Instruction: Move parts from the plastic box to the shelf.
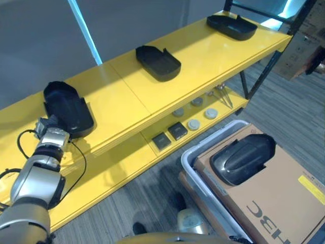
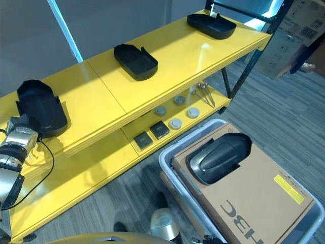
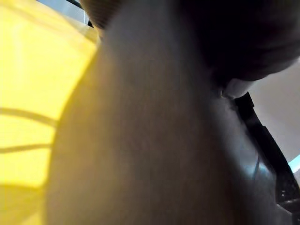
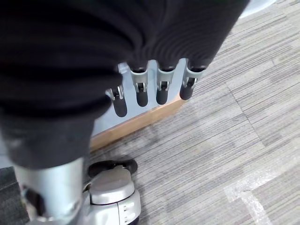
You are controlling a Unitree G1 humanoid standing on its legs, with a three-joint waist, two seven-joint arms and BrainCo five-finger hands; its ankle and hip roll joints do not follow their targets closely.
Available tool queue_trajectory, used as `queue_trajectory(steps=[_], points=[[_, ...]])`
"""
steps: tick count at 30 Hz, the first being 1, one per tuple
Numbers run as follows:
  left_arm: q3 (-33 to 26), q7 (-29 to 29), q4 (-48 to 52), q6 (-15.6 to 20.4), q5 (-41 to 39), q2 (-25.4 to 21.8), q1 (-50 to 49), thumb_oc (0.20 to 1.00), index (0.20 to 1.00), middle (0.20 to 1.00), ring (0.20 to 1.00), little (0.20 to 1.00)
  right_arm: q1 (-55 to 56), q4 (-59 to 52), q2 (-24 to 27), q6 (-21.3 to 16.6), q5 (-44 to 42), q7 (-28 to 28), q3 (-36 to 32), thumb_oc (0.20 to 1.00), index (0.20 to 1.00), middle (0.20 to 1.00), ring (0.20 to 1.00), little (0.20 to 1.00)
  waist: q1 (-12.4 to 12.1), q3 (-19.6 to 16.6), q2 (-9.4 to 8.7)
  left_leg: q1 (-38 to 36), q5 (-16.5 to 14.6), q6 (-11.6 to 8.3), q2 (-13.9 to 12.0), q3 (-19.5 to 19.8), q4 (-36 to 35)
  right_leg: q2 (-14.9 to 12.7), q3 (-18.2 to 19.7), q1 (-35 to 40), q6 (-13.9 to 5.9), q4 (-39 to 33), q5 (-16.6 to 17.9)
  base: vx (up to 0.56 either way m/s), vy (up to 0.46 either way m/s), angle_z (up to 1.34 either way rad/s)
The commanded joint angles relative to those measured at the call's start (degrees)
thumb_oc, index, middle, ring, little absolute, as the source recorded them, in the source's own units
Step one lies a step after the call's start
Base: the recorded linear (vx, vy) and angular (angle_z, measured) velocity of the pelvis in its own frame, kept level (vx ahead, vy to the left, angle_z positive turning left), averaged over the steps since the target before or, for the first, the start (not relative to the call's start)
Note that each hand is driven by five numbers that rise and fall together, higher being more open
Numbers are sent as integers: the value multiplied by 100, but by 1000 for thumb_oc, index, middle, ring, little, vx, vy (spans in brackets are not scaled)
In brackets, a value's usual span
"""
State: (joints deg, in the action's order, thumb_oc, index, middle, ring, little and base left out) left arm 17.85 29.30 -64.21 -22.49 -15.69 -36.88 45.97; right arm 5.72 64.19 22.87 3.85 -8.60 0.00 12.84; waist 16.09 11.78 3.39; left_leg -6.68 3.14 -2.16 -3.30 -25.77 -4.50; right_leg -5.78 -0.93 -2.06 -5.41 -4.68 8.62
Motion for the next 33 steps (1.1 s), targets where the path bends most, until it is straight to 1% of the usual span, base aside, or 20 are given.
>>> queue_trajectory(steps=[1,7,10,13,18,19,20,24,26,29,32,33], points=[[-280,79,-172,287,50,-201,399,200,200,200,200,200,-157,249,170,-90,135,19,232,1000,1000,1000,1000,1000,15,-108,-109,379,-224,-278,-672,625,533,-432,136,-77,-454,367,-397,0,0,0],[-329,79,-269,387,-63,-64,355,200,200,200,200,200,-177,248,175,-71,71,25,251,1000,1000,1000,1000,1000,12,-83,-128,404,-216,-295,-684,634,544,-432,151,-79,-451,364,-406,0,0,0],[-298,136,-281,445,-71,75,343,200,200,200,200,200,-186,267,163,-154,56,19,253,1000,1000,1000,1000,1000,34,-37,-142,435,-207,-303,-694,631,548,-427,184,-99,-448,368,-410,0,0,0],[-271,221,-258,440,-72,154,380,200,200,200,200,200,-202,224,163,-99,10,29,248,1000,1000,1000,1000,1000,73,25,-158,419,-216,-311,-700,624,547,-421,194,-80,-445,373,-435,0,0,0],[-248,222,-268,467,-131,148,390,200,200,200,200,200,-197,266,185,-150,83,67,230,1000,1000,1000,1000,1000,91,51,-155,415,-209,-317,-709,608,549,-402,219,-68,-426,362,-448,0,2,-2],[-244,262,-253,504,-81,155,393,777,777,777,777,777,-204,272,181,-148,95,69,233,1000,1000,1000,1000,1000,87,54,-153,412,-208,-318,-707,612,545,-404,218,-62,-423,357,-447,0,0,0],[-240,287,-231,506,-81,155,389,1000,1000,1000,1000,1000,-209,274,183,-154,104,70,237,1000,1000,1000,1000,1000,79,53,-149,413,-203,-321,-706,619,542,-407,216,-53,-423,350,-446,0,0,0],[-270,376,-176,545,-222,105,413,1000,1000,1000,1000,1000,-223,305,175,-165,141,66,232,1000,1000,1000,1000,1000,43,25,-127,421,-184,-332,-706,630,531,-412,208,-52,-415,343,-435,0,0,0],[-358,516,-117,745,-191,4,416,1000,1000,1000,1000,1000,-224,377,155,-182,152,59,241,1000,1000,1000,1000,1000,-6,-12,-114,379,-183,-333,-700,664,517,-424,173,22,-409,319,-438,0,0,0],[-403,530,-15,825,-247,-125,420,1000,1000,1000,1000,1000,-192,382,151,-171,167,50,237,1000,1000,1000,1000,1000,-46,-62,-103,340,-185,-335,-697,671,490,-431,146,80,-410,283,-444,14,5,2],[-434,479,106,931,-159,-241,393,1000,1000,1000,1000,1000,-152,389,143,-166,191,37,213,1000,1000,1000,1000,1000,-88,-100,-92,300,-184,-337,-699,682,472,-440,107,137,-414,249,-436,5,2,1],[-461,307,241,945,-267,-320,361,1000,1000,1000,1000,1000,-132,399,132,-150,206,29,196,1000,1000,1000,1000,1000,-134,-132,-82,272,-183,-338,-698,694,454,-448,73,178,-418,219,-426,17,6,6]])
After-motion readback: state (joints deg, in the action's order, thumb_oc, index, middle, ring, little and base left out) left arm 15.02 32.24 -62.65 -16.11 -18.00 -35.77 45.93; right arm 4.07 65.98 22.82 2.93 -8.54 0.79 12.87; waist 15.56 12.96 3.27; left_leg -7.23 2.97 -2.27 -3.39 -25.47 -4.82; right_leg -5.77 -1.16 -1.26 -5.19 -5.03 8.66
